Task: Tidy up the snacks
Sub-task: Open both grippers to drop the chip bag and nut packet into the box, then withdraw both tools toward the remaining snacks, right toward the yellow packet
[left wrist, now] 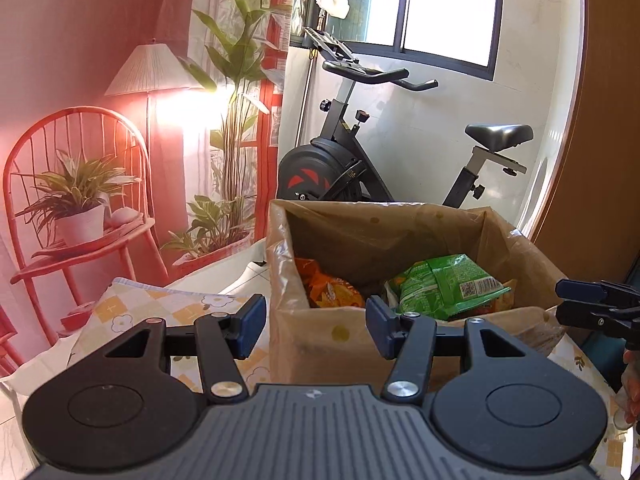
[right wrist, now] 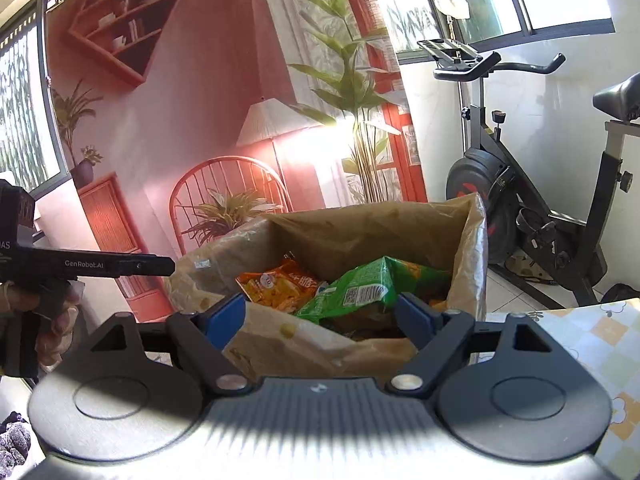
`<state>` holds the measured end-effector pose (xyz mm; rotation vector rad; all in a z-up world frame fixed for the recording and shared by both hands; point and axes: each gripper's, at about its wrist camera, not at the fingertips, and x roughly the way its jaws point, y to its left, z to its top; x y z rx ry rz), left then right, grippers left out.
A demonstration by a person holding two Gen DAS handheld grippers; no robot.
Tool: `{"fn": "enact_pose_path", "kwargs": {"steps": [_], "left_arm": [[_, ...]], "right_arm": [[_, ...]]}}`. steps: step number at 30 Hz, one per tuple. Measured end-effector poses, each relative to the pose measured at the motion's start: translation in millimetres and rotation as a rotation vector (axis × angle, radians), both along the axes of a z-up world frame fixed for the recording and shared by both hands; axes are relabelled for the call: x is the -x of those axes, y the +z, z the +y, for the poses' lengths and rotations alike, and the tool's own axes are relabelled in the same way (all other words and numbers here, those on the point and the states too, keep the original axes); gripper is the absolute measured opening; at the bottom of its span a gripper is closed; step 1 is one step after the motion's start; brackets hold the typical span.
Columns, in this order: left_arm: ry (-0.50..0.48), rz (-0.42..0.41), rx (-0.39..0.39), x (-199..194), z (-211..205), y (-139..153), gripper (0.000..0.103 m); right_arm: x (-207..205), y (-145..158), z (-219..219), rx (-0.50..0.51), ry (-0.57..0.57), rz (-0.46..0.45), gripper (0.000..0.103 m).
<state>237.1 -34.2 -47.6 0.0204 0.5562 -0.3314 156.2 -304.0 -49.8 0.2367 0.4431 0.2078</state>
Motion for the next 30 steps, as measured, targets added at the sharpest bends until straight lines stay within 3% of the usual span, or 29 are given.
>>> {"fn": "enact_pose_path", "kwargs": {"steps": [4, 6, 9, 12, 17, 22, 30], "left_arm": [[0.036, 0.051, -0.031, 21, 31, -20, 0.057], [0.058, 0.078, -0.034, 28, 45, -30, 0.057], [0.09, 0.109, -0.029, 36, 60, -43, 0.057], [0.107, 0.124, -0.025, 39, 66, -54, 0.056], [0.121, 0.131, -0.03, 43, 61, -76, 0.053], [0.178, 0.122, -0.014, 44, 52, -96, 0.052], [0.214, 0.111, -0.02, 48, 41, -108, 0.052]], "right_arm": [[28, -9, 15, 0.057, 0.008, -0.066, 0.08], [33, -12, 20, 0.034, 0.032, -0.044, 0.064], [43, -24, 31, 0.041, 0.046, -0.019, 0.062], [48, -43, 39, 0.045, 0.052, 0.025, 0.061], [49, -85, 41, 0.057, 0.036, 0.142, 0.051], [41, -128, 33, 0.082, -0.041, 0.264, 0.035], [11, -165, 23, 0.044, -0.117, 0.386, 0.034]]}}
